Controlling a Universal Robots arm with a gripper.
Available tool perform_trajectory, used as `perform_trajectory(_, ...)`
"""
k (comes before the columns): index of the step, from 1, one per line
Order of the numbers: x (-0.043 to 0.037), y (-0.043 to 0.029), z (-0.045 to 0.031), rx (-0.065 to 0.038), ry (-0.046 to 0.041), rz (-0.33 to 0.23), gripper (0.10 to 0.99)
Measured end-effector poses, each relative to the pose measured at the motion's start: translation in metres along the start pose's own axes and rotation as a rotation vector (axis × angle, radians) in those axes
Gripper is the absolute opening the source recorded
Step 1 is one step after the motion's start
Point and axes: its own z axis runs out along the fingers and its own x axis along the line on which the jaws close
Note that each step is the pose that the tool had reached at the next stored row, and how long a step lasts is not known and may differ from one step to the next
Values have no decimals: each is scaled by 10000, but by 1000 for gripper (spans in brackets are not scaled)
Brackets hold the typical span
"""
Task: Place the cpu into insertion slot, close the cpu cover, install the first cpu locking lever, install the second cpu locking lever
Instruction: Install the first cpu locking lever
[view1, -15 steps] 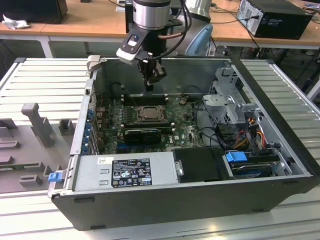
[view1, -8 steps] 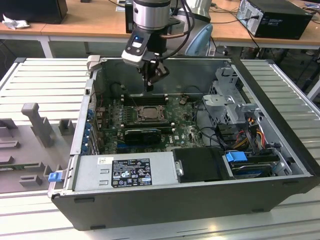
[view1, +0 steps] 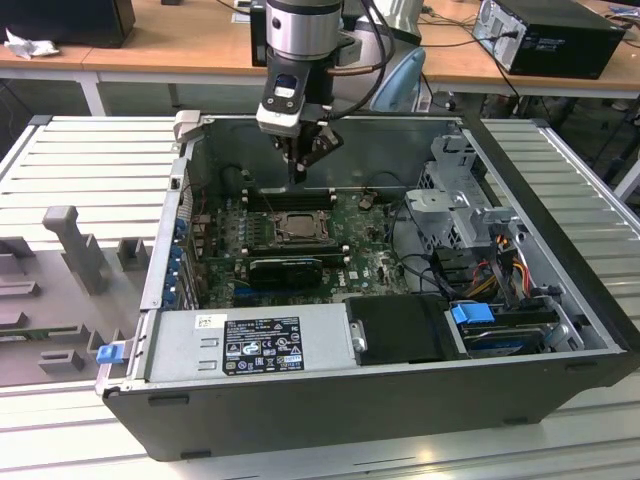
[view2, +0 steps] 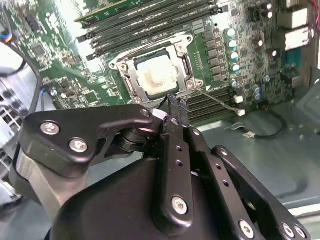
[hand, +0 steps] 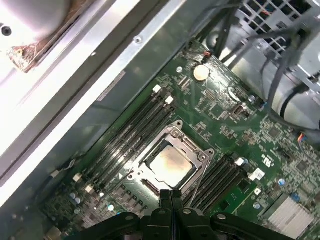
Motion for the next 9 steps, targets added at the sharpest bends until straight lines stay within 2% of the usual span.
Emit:
perform_trajectory(2, 0, 0, 0, 2, 0, -394, 106)
perform_trajectory(5, 0, 0, 1, 5, 2, -1306, 106)
perform_trajectory(9, 0, 0, 1, 8, 3, -2038, 106)
